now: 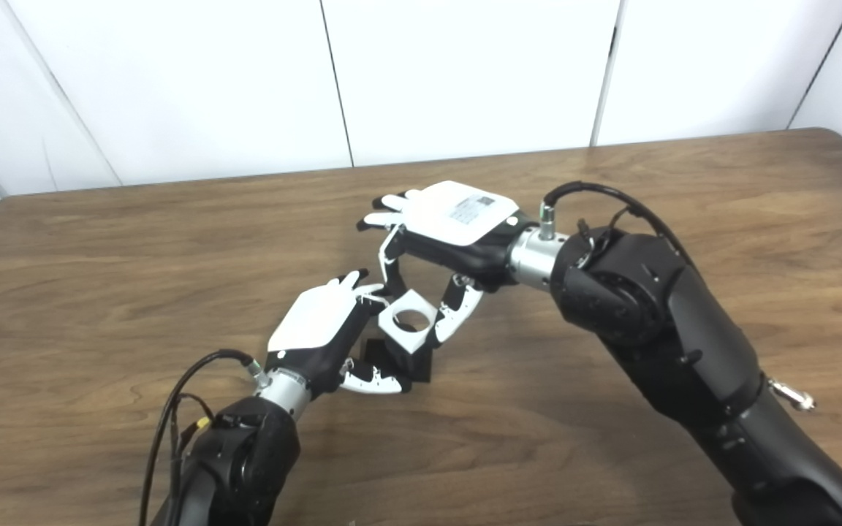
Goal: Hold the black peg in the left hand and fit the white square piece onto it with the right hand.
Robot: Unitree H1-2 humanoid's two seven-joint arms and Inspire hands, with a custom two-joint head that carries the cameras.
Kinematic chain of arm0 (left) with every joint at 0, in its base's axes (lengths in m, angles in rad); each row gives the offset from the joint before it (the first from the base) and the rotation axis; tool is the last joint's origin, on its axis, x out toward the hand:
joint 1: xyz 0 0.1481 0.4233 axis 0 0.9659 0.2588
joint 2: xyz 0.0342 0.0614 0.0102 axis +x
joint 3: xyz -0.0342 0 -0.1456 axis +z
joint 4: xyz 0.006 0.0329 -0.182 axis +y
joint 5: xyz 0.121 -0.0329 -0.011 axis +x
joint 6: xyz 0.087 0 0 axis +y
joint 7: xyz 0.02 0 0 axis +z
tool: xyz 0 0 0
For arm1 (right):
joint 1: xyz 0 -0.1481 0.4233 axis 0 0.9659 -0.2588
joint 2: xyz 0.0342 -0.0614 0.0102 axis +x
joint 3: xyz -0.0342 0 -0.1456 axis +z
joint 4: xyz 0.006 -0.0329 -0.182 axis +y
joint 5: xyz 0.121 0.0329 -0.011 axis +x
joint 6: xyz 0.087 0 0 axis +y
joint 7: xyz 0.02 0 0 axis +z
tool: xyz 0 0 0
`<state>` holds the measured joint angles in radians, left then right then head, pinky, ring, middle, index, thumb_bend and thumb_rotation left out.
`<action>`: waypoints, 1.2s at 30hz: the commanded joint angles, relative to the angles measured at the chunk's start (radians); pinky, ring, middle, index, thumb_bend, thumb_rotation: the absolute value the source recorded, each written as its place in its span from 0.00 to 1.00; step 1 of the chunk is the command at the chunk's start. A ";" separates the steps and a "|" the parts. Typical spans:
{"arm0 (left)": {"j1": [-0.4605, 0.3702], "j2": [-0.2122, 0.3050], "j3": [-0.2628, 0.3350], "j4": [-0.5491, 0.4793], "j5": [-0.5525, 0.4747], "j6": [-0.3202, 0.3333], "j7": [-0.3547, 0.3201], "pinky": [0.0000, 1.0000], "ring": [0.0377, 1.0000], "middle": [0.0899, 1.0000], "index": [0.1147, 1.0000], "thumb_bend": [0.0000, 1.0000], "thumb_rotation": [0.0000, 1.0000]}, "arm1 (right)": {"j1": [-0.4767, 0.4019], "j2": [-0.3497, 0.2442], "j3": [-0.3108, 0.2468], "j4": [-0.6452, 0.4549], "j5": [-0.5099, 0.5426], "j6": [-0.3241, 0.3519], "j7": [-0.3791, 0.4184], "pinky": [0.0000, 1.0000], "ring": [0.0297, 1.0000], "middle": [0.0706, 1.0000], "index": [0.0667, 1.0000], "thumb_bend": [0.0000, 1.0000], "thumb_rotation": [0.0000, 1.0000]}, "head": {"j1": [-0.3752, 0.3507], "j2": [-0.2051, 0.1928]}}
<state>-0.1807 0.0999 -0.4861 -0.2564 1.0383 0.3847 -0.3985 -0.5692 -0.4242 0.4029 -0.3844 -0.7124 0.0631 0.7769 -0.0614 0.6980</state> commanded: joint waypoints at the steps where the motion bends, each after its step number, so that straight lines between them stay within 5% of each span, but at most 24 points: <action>1: 0.017 0.019 -0.023 0.061 0.016 0.004 -0.038 1.00 1.00 0.87 0.42 0.52 0.06 | -0.060 0.010 -0.017 -0.021 0.001 -0.002 -0.011 1.00 1.00 0.94 0.45 0.53 0.15 | -0.004 0.003; 36: 0.004 0.015 -0.017 0.065 0.006 0.007 -0.036 1.00 1.00 0.87 0.42 0.52 0.07 | -0.018 0.015 0.019 0.070 -0.027 -0.052 -0.028 1.00 1.00 0.94 0.46 0.53 0.15 | 0.002 -0.002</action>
<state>-0.1880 0.1005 -0.4873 -0.2492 1.0311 0.3806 -0.3954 -0.5592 -0.4038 0.4282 -0.3120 -0.7342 0.0353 0.7739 -0.0583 0.6949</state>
